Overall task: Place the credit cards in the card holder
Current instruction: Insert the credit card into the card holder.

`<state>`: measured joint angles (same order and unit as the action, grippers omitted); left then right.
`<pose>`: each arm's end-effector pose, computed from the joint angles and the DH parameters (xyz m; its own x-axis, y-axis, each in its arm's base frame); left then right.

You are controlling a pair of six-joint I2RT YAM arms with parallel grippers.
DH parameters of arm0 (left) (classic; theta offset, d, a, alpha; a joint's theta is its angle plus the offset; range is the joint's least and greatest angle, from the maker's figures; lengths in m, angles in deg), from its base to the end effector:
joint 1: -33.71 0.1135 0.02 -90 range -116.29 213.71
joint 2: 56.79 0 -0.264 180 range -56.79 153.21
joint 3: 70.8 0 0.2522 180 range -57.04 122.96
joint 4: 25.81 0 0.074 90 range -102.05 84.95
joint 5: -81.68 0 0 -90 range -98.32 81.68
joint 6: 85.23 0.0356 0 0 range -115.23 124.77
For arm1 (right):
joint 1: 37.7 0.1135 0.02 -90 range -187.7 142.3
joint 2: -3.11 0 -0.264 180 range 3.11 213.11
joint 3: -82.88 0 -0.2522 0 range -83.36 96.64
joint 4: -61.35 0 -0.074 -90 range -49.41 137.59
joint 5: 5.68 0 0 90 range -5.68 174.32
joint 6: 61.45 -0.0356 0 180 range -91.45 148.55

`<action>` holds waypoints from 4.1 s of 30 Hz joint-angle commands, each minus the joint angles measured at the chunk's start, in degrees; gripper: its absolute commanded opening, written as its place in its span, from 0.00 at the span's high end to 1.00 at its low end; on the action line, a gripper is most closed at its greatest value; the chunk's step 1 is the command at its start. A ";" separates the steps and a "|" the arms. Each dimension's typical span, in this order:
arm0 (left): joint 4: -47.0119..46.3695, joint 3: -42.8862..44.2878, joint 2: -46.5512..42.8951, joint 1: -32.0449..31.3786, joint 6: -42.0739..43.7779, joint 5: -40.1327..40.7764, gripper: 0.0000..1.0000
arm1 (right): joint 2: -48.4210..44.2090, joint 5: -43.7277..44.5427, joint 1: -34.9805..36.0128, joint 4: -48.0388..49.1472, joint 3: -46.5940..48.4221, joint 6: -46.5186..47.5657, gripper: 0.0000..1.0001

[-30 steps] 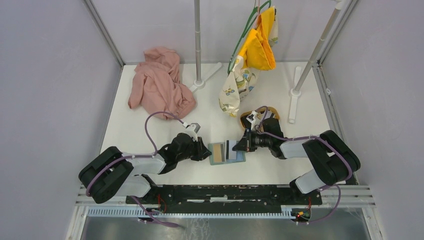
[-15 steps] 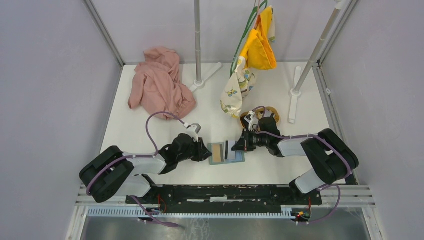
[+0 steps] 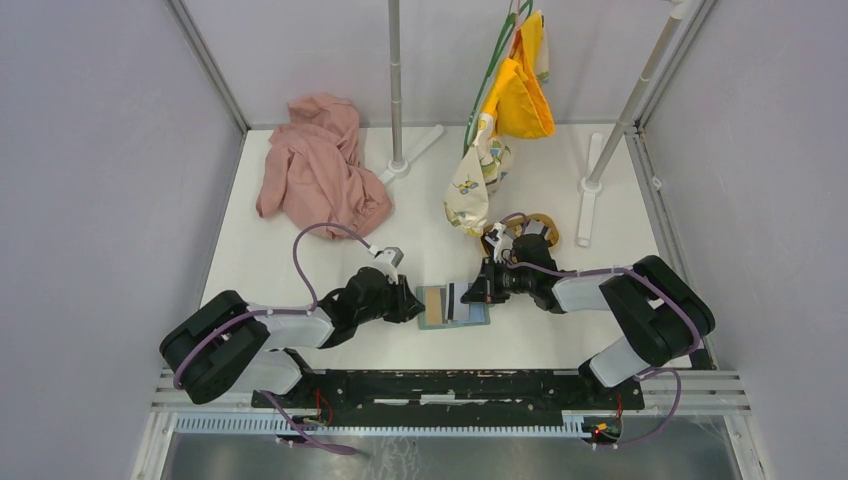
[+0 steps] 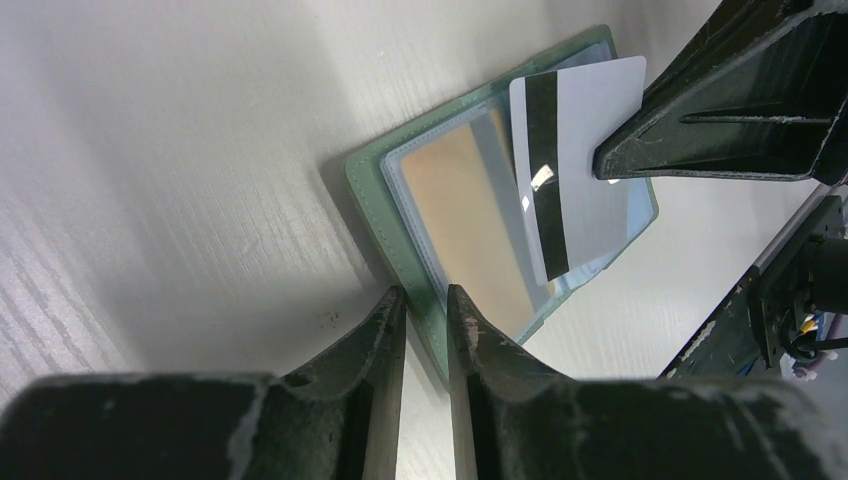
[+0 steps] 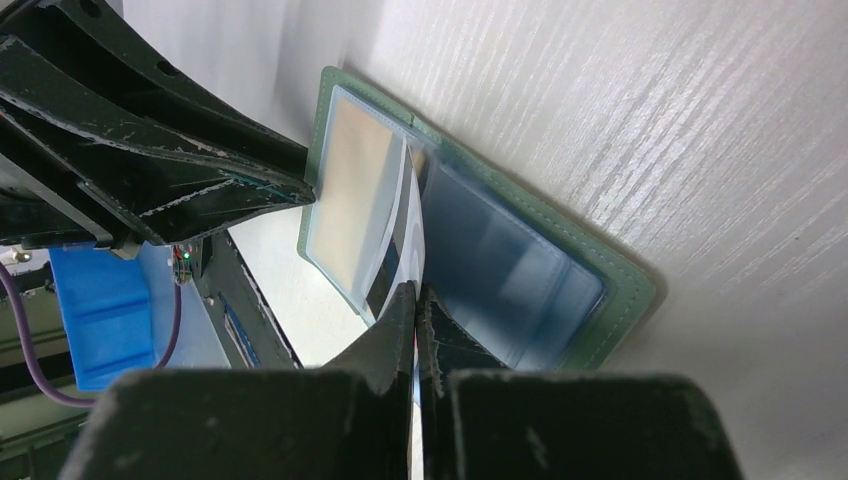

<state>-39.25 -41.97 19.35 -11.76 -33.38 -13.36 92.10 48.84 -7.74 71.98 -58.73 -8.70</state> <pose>0.1511 -0.1581 0.1234 -0.7776 -0.0870 -0.6227 0.3572 0.7539 -0.5514 0.2100 0.1449 0.1164 -0.9224 0.0372 -0.3844 -0.2936 0.5789 0.7607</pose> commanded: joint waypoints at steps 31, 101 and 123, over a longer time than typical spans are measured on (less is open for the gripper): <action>3.00 3.25 -0.58 -0.60 0.79 2.64 0.72 | 3.90 5.15 1.29 -15.51 4.72 4.15 1.00; -0.25 4.22 2.06 -3.09 0.36 1.63 0.71 | 9.49 -0.20 3.66 -6.75 7.88 -4.93 0.98; 10.90 5.84 -10.59 -3.44 1.10 4.86 0.61 | 9.90 -1.94 3.47 -6.04 8.78 -3.87 0.80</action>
<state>-30.73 -38.78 13.23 -14.82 -33.34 -9.80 101.17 45.30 -4.77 66.97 -50.71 -14.47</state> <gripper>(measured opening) 0.384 0.198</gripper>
